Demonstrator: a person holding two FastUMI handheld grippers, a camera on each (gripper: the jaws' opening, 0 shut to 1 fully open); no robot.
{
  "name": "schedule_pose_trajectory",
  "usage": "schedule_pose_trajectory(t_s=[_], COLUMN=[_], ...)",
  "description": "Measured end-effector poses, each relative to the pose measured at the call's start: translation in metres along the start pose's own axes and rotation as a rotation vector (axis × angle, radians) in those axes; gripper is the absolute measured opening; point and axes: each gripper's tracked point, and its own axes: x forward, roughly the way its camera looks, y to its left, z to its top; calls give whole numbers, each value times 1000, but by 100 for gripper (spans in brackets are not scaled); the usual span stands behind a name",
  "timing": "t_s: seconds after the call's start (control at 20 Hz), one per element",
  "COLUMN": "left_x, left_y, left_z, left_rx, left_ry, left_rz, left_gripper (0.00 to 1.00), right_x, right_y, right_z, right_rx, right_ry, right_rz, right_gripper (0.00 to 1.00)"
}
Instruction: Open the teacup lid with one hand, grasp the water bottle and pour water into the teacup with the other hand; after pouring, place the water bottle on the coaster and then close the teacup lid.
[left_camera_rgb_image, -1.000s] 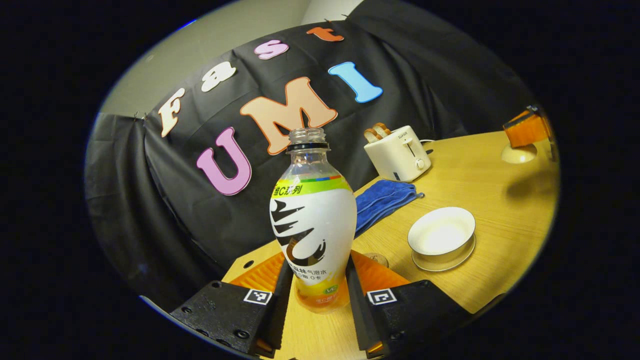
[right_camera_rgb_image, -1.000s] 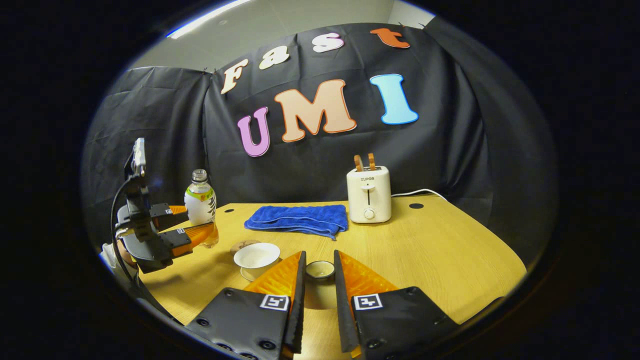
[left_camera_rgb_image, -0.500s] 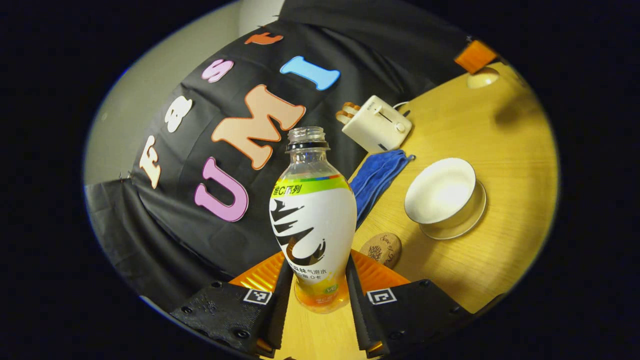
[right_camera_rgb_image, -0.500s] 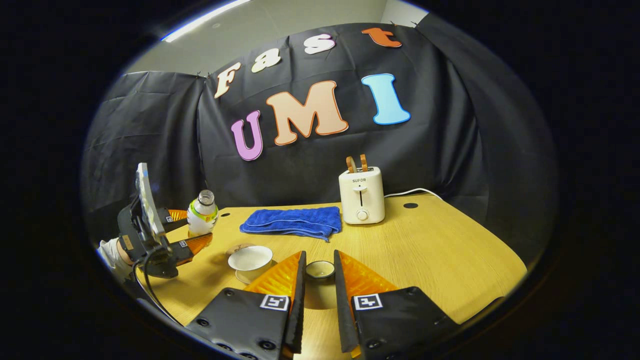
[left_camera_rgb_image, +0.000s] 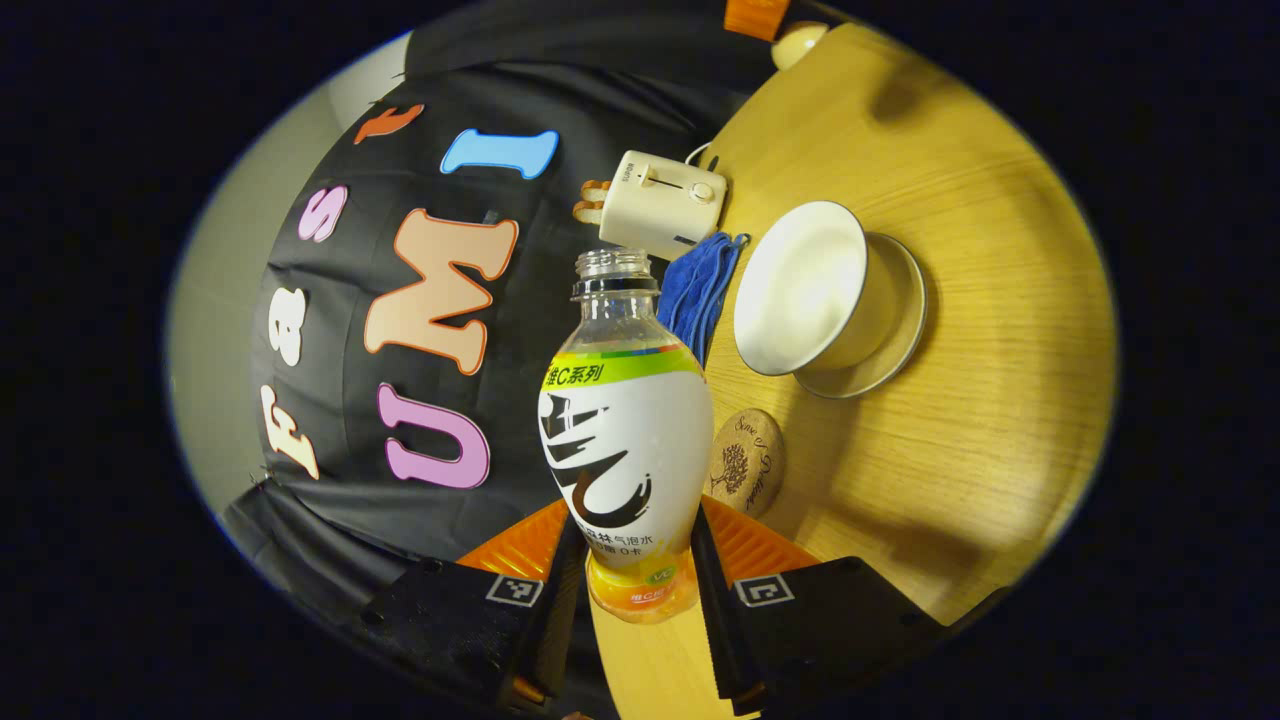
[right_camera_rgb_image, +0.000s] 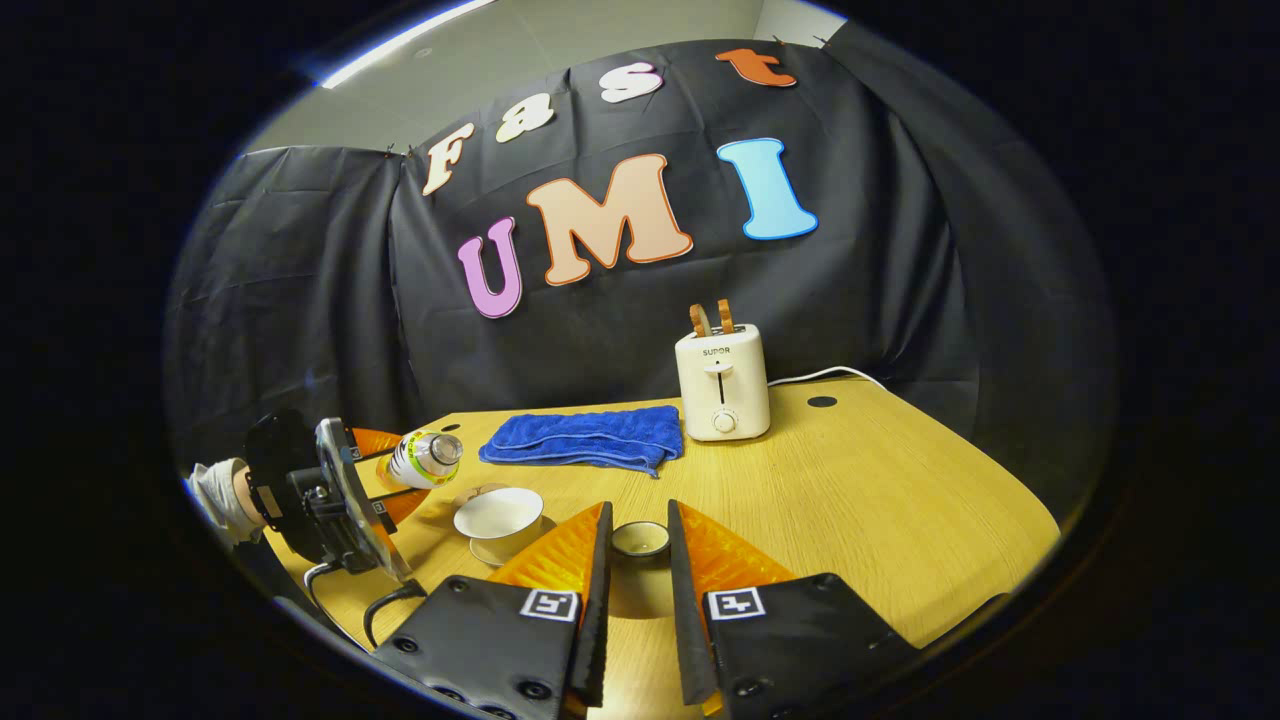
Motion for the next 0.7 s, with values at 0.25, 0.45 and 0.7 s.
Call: schedule_pose_trajectory(t_s=[0.25, 0.45, 0.7], left_x=[0, -2, -3], left_y=[-1, 1, 11], left_z=[-2, 0, -3], left_rx=[137, 225, 370], left_ry=[11, 16, 41], left_rz=[-27, -33, -26], left_gripper=[54, 55, 55], right_x=[1, -2, -5], right_y=[7, 15, 17], right_z=[-2, 1, 4], right_rx=[-6, -21, -40], right_ry=[6, -4, -14], right_rz=[7, 22, 18], right_gripper=[32, 33, 33])
